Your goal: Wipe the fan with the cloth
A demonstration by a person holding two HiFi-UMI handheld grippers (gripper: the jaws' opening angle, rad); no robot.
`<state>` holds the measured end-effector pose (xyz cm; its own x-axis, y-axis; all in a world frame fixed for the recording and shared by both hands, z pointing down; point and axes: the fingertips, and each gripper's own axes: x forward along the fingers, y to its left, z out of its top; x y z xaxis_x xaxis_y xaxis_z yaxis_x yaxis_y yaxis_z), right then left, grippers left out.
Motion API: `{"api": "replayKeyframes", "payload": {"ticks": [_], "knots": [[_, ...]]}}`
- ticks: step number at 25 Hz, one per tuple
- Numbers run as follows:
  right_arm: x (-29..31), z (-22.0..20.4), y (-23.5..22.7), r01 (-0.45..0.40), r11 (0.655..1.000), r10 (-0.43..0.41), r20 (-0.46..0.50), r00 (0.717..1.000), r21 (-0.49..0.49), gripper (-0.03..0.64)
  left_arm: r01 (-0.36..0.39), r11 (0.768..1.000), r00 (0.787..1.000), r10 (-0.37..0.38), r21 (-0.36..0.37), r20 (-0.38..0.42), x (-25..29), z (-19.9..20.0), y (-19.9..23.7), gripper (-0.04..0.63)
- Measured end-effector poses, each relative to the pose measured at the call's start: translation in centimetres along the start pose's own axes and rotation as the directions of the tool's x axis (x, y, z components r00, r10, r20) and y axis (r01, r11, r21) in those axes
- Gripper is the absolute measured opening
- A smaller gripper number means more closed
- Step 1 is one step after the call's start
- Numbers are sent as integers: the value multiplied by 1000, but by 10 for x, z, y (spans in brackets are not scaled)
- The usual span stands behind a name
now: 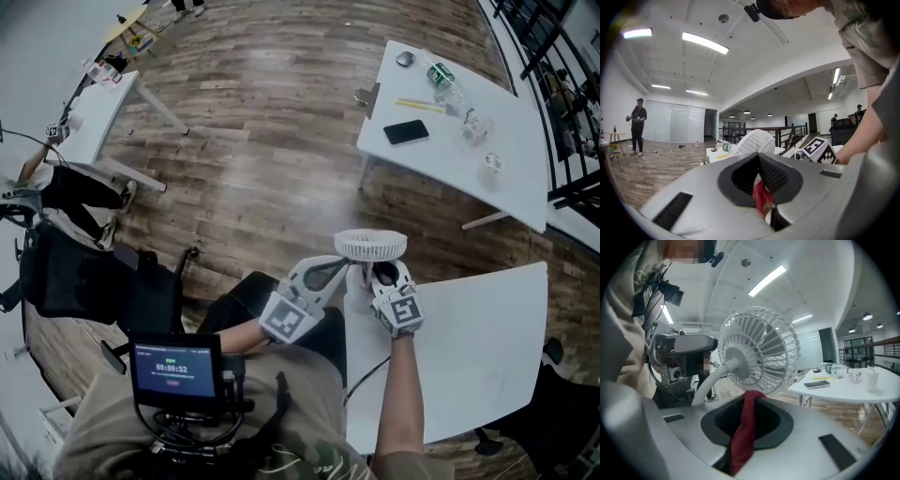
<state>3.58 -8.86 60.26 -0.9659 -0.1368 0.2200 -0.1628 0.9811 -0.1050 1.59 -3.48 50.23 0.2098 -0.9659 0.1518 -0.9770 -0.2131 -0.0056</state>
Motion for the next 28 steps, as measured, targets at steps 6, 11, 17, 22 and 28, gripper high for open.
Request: {"api": "replayKeyframes", "payload": {"ticks": [6,11,17,22,28], "knots": [[-20,8,-4,75,997,-75,20,997,-2,64,-20,999,999,19,-43,-26,4,0,-1,23],[-47,34,-12,186,982,-187,67,980,24,64,-34,996,998,30,-79,-50,4,1,-1,23],[-65,61,0,242,969,-240,48,970,-48,64,-45,994,996,37,-101,-78,1,-1,-1,21],[-61,79,20,252,964,-253,1,968,-84,64,-20,994,994,8,-106,-112,6,-1,-6,21],[-48,92,47,241,968,-244,-36,969,-69,64,28,995,990,-41,-93,-132,3,-1,-8,21]]}}
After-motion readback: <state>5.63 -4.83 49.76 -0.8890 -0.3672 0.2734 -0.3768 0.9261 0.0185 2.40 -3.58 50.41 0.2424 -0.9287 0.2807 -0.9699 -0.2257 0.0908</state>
